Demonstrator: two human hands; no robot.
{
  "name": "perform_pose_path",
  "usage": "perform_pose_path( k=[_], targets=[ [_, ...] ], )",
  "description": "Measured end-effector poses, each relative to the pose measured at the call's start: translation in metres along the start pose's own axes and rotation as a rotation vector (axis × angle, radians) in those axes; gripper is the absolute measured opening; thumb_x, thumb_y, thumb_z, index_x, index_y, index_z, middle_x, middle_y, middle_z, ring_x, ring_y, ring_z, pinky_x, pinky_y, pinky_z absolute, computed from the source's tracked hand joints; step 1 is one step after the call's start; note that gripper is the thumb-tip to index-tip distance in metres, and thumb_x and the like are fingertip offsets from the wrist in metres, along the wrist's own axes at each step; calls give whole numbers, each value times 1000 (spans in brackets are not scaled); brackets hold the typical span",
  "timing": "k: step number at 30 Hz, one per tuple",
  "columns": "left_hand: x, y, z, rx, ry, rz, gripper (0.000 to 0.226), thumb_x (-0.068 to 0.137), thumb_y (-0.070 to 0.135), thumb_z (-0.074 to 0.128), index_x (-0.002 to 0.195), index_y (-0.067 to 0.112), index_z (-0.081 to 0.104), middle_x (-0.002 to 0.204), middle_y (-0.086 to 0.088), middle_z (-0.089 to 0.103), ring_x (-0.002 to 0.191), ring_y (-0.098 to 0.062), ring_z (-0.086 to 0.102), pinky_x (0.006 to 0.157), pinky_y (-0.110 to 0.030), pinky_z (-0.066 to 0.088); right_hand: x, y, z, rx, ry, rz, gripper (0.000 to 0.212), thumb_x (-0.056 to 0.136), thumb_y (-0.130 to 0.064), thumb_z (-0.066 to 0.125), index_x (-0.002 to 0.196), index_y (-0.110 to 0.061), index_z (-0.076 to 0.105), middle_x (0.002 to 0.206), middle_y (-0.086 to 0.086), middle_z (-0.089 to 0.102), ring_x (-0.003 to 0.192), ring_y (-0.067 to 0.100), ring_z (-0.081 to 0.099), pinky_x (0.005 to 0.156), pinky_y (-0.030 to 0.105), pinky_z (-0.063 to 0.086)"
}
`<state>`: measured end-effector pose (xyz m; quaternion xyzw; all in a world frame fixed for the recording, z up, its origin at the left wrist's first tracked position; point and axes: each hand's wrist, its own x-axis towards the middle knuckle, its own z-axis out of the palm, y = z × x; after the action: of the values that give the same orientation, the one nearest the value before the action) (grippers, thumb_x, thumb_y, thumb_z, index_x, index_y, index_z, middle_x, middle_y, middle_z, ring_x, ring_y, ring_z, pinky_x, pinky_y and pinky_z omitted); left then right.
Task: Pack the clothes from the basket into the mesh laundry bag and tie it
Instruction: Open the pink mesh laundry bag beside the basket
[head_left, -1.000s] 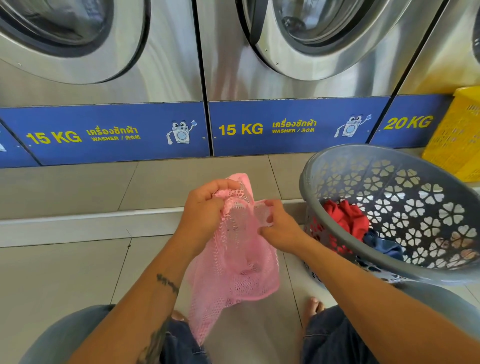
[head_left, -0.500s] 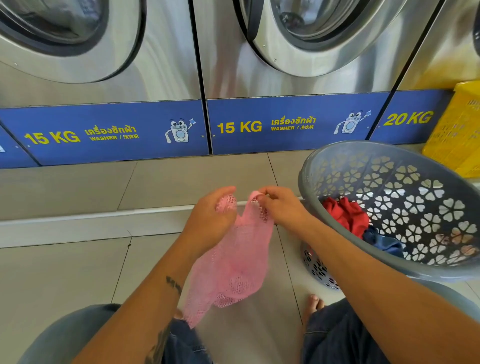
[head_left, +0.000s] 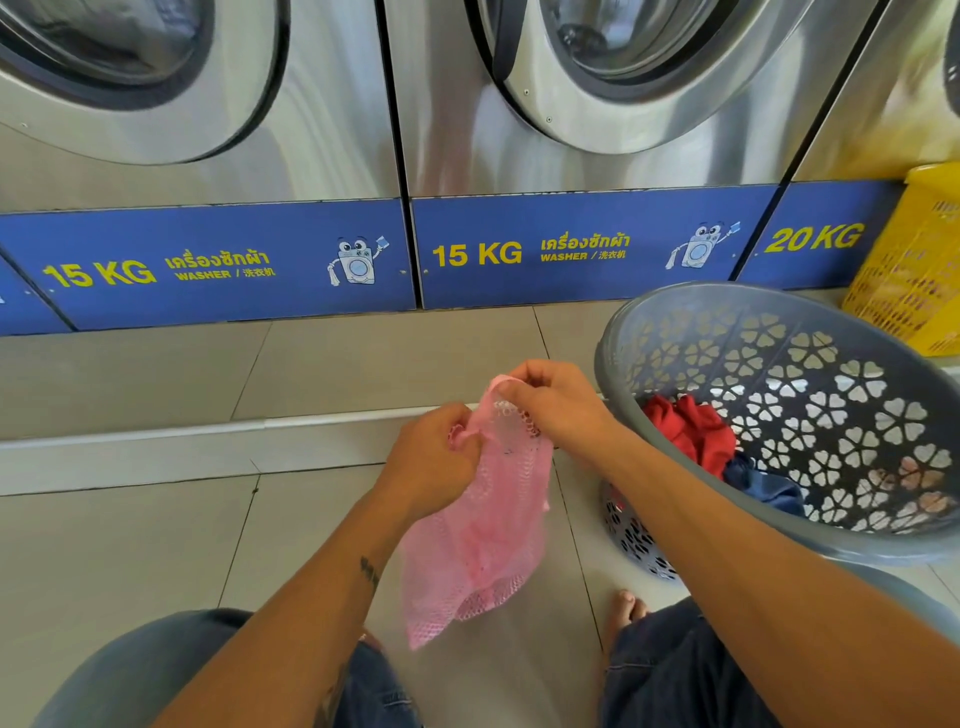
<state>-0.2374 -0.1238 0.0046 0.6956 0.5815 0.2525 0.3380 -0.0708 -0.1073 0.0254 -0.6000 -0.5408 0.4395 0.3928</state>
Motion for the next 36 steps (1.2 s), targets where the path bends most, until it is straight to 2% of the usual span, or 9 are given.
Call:
perform_pose_path(
  k=[4, 7, 10, 12, 16, 19, 23, 28, 36],
  targets=[
    [2, -4, -5, -40, 88, 47, 20, 97, 18, 51, 105, 34, 60, 80, 7, 64, 67, -13, 60, 59, -32, 49, 3, 8, -7, -24, -18, 60, 2, 90, -11, 68, 92, -10, 68, 77, 8, 63, 67, 18, 55, 60, 31, 43],
    [2, -3, -6, -95, 115, 95, 37, 99, 15, 49, 126, 39, 51, 63, 6, 56, 46, -4, 48, 48, -24, 38, 1, 12, -11, 88, -82, 121, 10, 89, -11, 68, 99, -8, 69, 82, 8, 68, 71, 19, 60, 64, 32, 46],
    [-1, -1, -9, -138, 132, 164, 41, 99, 12, 48, 130, 38, 50, 55, 8, 48, 42, -4, 41, 47, -19, 33, 1, 15, -11, 201, -79, 173, 8, 90, -17, 70, 90, -8, 70, 80, 6, 68, 72, 21, 60, 67, 34, 46],
    [-3, 3, -10, -126, 143, 244, 43, 98, 7, 45, 129, 37, 53, 63, 9, 55, 49, -2, 47, 50, -15, 36, 3, 18, -12, 190, -12, 218, 12, 88, -19, 71, 79, -12, 67, 73, 5, 66, 67, 20, 58, 64, 33, 44],
    [-8, 13, -6, -59, 74, 410, 47, 97, 1, 40, 118, 34, 67, 109, 8, 66, 100, -4, 60, 87, -19, 48, 2, 22, -16, 146, 48, 272, 15, 86, -16, 75, 77, -10, 64, 68, 3, 67, 60, 16, 61, 62, 30, 52],
    [-8, 10, -4, -46, 108, 366, 45, 97, -2, 42, 106, 27, 75, 101, 5, 61, 95, -8, 59, 83, -23, 50, 2, 22, -18, 147, 4, 297, 11, 85, -9, 73, 76, -8, 67, 74, 8, 68, 67, 21, 63, 67, 34, 53],
    [-3, 1, -9, -49, 214, 284, 47, 94, -7, 41, 106, 24, 76, 115, 2, 62, 110, -13, 58, 99, -27, 47, 2, 22, -21, 120, -75, 296, 12, 80, 1, 67, 78, -7, 75, 82, 13, 72, 80, 27, 66, 82, 47, 56],
    [-5, 2, -5, -37, 111, 282, 59, 90, -10, 40, 106, 35, 74, 109, 6, 56, 102, -12, 57, 90, -25, 48, -3, 16, -12, 16, -93, 143, 11, 87, -2, 70, 89, -8, 79, 82, 7, 74, 72, 15, 65, 71, 30, 56],
    [-4, 1, 0, -137, 41, 249, 61, 87, -12, 40, 106, 38, 71, 120, 10, 61, 115, -9, 56, 102, -34, 48, -7, 12, -10, 142, -239, 94, 27, 91, 8, 60, 90, -13, 77, 78, -4, 75, 65, 1, 67, 60, 14, 50]
  ],
)
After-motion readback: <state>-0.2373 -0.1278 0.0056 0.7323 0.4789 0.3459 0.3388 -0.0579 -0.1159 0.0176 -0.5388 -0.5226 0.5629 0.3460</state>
